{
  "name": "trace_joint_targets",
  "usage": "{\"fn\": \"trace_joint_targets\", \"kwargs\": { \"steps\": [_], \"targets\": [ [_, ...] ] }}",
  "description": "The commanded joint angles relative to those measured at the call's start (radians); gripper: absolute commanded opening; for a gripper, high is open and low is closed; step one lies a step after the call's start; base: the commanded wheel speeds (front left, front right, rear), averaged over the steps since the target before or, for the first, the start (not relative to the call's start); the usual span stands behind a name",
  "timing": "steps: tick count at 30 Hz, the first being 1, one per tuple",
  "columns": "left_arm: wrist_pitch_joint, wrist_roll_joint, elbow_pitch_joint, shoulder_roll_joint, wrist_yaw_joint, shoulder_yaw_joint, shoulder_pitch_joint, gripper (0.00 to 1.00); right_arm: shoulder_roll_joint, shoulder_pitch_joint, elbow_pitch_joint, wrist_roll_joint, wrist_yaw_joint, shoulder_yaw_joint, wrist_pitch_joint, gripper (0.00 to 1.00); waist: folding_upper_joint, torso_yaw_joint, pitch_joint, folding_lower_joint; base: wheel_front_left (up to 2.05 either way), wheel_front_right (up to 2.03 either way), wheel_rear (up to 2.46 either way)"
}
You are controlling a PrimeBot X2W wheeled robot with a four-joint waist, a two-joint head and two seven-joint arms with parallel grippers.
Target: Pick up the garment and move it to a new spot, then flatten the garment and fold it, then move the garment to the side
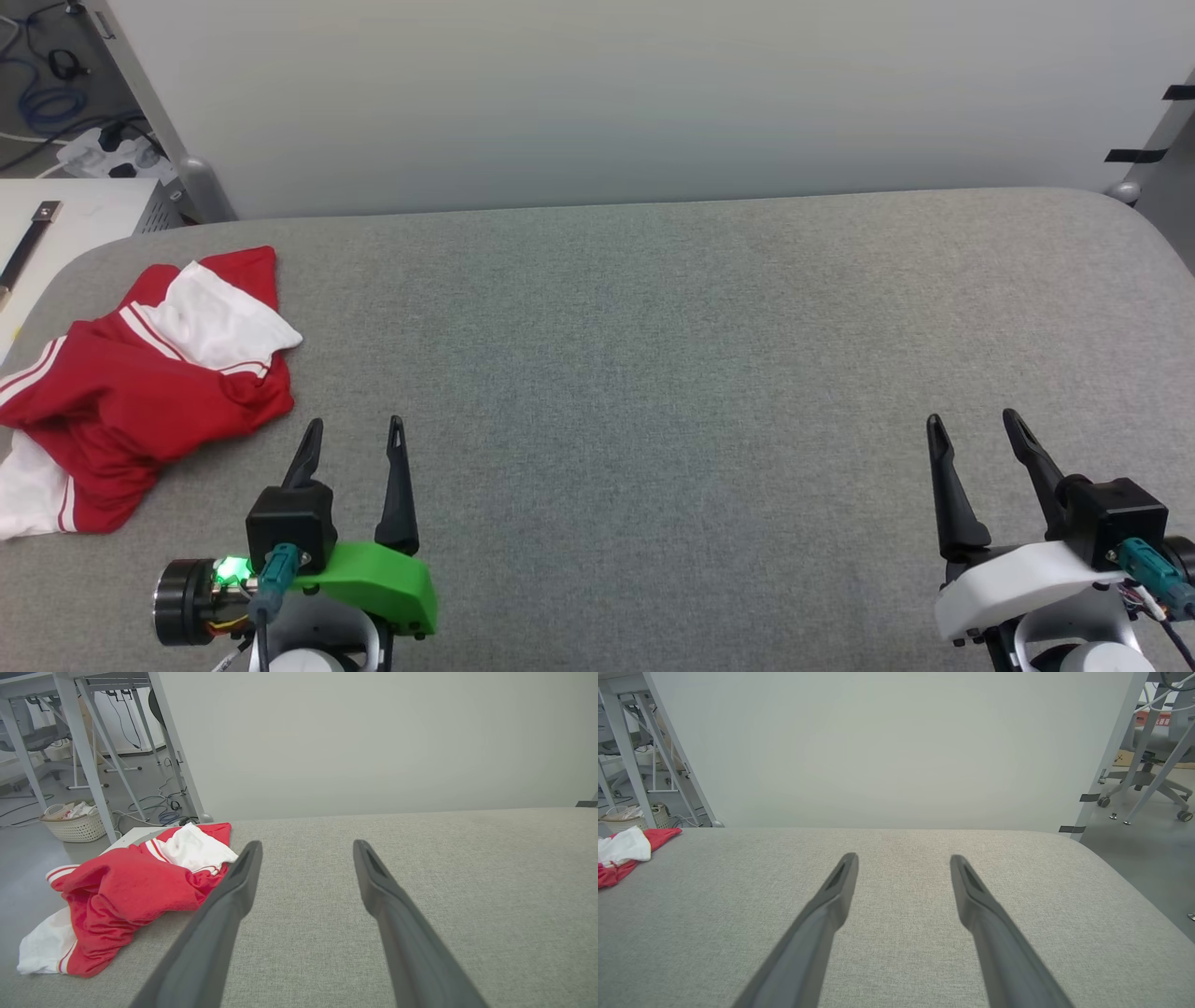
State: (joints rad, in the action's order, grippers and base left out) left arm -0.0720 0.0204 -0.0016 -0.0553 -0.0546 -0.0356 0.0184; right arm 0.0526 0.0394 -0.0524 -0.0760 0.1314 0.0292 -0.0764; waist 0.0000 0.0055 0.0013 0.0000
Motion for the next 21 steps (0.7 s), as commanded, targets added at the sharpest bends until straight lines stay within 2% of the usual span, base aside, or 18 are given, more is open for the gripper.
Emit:
{"fn": "trace_joint_targets", "kwargs": {
  "steps": [1,21],
  "targets": [
    [-0.014,0.007,0.000,0.002,-0.009,-0.004,-0.008,1.00,-0.001,0.010,-0.009,-0.011,0.000,0.000,-0.012,1.00,0.0000,0.001,0.000,0.0000,0.00,0.00,0.00],
    [-0.057,0.017,0.006,0.003,-0.028,-0.013,-0.007,1.00,-0.001,0.031,-0.038,-0.031,0.000,0.002,-0.055,1.00,0.0000,0.007,0.000,0.0000,0.00,0.00,0.00]
  ]
}}
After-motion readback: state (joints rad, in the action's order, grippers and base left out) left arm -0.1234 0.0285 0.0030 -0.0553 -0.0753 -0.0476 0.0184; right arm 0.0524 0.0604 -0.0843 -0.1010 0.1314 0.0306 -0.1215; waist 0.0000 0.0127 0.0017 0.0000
